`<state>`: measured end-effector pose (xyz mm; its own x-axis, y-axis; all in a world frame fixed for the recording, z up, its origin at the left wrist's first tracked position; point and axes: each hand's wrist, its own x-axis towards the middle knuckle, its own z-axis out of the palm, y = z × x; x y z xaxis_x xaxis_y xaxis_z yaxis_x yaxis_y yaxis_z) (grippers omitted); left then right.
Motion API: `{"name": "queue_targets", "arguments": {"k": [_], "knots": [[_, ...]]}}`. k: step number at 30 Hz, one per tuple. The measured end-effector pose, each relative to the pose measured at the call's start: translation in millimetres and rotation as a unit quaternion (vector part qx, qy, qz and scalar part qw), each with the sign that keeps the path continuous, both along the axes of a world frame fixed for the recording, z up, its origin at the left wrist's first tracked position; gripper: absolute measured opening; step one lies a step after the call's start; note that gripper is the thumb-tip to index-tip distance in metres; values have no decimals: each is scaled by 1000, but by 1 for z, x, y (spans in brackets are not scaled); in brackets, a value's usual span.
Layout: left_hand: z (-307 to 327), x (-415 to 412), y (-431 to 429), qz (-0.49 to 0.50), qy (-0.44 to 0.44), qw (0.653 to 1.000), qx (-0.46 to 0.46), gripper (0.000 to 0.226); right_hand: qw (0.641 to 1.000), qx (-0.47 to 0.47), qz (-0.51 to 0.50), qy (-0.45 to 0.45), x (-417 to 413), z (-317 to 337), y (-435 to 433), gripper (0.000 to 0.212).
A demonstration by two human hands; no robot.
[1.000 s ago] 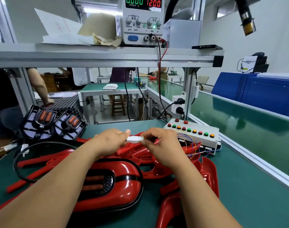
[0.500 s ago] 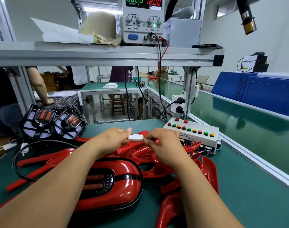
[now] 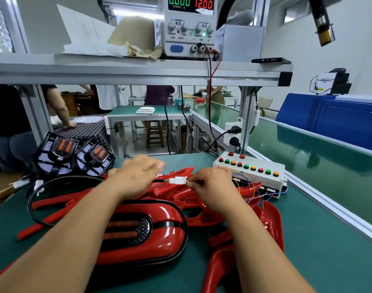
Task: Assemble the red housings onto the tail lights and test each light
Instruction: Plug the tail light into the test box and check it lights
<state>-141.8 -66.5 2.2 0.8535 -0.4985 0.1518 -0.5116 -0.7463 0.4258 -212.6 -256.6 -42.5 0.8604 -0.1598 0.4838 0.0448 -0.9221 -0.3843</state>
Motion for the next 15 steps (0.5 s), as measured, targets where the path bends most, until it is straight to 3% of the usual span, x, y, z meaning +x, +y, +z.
{"name": "queue_targets", "arguments": {"k": [3,5,7,9,11,13,15], "knots": [[2,-5,44,61,-32,985,-157,23,996,-40,-62,53,4,-2,-2,24],[-8,-12,70,135,-47,980,-140,20,993,-56,-68,81,5,-2,-2,36],[-21,-19,87,195,-21,976,-91,22,997,-46,-39,47,3,0,0,39],[-32,-23,93,209,20,976,-56,31,1000,-11,-19,-10,0,4,5,31],[-38,-25,94,196,40,980,-15,41,998,54,18,-5,-6,9,7,14],[-44,-26,93,183,70,980,-20,41,982,128,84,109,-12,14,8,16],[-52,-28,93,171,156,966,-118,36,950,129,117,259,-17,14,13,30]]}}
